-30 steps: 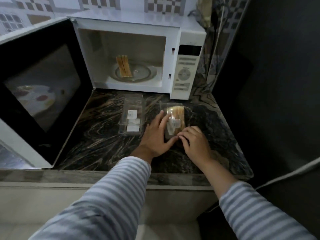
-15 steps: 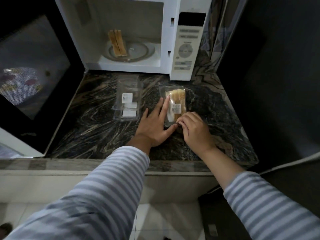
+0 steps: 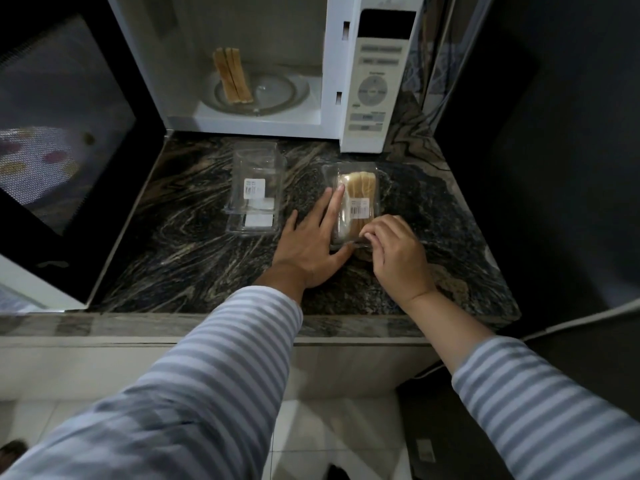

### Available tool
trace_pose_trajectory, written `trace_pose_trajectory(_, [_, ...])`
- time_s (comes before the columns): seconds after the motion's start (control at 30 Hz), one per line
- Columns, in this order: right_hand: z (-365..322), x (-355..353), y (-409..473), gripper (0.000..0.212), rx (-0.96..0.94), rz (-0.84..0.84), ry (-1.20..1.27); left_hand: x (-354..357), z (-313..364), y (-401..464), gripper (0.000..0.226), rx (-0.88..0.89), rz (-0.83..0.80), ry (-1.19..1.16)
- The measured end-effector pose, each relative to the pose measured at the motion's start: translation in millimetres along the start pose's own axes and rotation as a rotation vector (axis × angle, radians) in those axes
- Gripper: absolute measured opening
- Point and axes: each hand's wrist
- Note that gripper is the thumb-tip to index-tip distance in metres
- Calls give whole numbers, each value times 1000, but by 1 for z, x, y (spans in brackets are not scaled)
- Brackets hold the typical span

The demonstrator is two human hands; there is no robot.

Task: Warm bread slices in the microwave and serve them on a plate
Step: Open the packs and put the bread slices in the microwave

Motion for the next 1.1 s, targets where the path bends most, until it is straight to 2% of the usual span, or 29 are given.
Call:
trace_pose_trajectory(0.17, [0,-1,0,21,-22,36,-1,-1,2,0,85,8,14,-28])
trace_pose_trajectory(0.3, [-1,-2,-1,20,9,99,-40,-2,5,-3,74,37,76,-143])
trace_pose_trajectory(0.37, [-1,-6,-4,29,101,166,4,-5,7,-5,66,66,148,-180])
trace_pose_trajectory(0.47, [1,-10,-6,36,382,236,124,-17,17,1,51,86,284,-256])
trace_pose_trajectory(0.53, [-2,-8,-5,37,509,201,158,-29,29,10,33,86,350,-358])
trace_pose_trajectory(0.6, [-9,-5,4,36,542,185,169,-45,39,22,21,71,402,-428])
trace_pose_trajectory(0.7, [-23,1,34,39,638,175,184,-70,49,37,18,40,405,-457])
trace_pose_trajectory(0.83, [-32,16,66,62,855,47,159,-88,54,42,16,9,391,-436])
trace_pose_trajectory(0.97, [-39,26,74,51,920,37,38,-89,52,42,14,8,378,-424])
trace_pose_trajectory(1.1, [-41,30,77,40,1016,84,23,-85,49,42,14,52,389,-429])
Point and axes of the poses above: each hand's wrist, its own y-axis towards the middle knuckle, its own x-axis out of the palm, z = x × y, and after that the axes turned 1 degree about z, right-handed
